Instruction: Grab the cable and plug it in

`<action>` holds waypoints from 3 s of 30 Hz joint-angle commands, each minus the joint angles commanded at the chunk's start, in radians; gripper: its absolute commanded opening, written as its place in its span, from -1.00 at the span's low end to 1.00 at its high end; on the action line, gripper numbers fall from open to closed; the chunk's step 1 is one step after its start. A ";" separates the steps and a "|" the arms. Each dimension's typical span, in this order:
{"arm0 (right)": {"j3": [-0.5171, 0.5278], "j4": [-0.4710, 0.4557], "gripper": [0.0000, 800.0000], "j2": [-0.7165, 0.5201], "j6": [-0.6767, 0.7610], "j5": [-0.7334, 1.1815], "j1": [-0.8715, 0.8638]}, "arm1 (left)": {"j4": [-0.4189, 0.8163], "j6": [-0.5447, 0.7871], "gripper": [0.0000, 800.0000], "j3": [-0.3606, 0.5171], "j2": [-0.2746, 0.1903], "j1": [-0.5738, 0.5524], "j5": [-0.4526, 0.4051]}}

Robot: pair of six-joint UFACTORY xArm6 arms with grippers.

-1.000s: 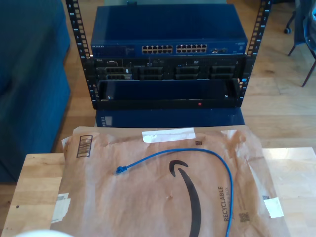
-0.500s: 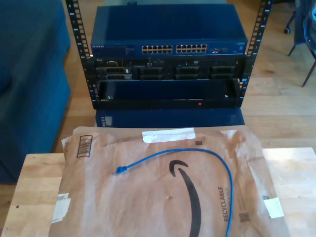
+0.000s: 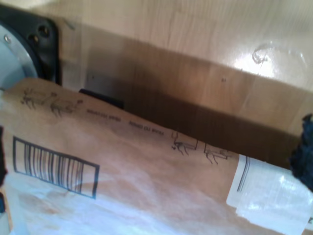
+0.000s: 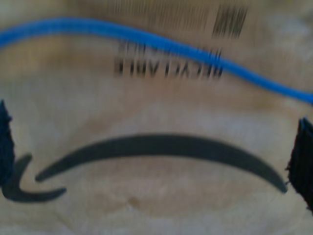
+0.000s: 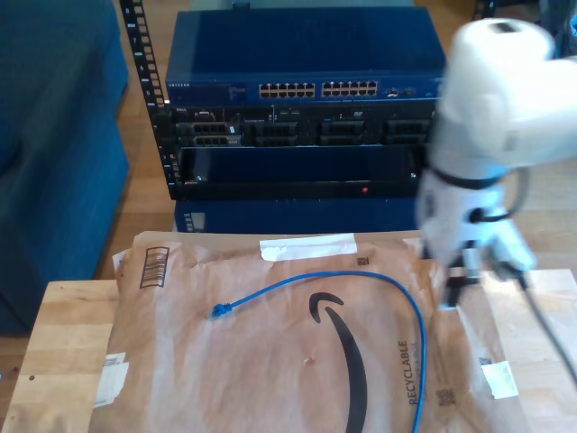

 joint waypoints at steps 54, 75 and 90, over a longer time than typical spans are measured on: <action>-0.393 -0.005 0.10 0.582 0.107 -0.269 0.281 | 0.000 -0.334 1.00 -0.005 0.146 -0.345 -0.140; -0.350 -0.026 -0.99 0.528 0.101 -0.276 0.270 | -0.002 -0.336 1.00 -0.011 0.157 -0.358 -0.140; 0.040 0.011 -0.99 -0.003 0.114 -0.247 0.037 | -0.367 -0.328 1.00 -0.161 0.158 -0.551 -0.126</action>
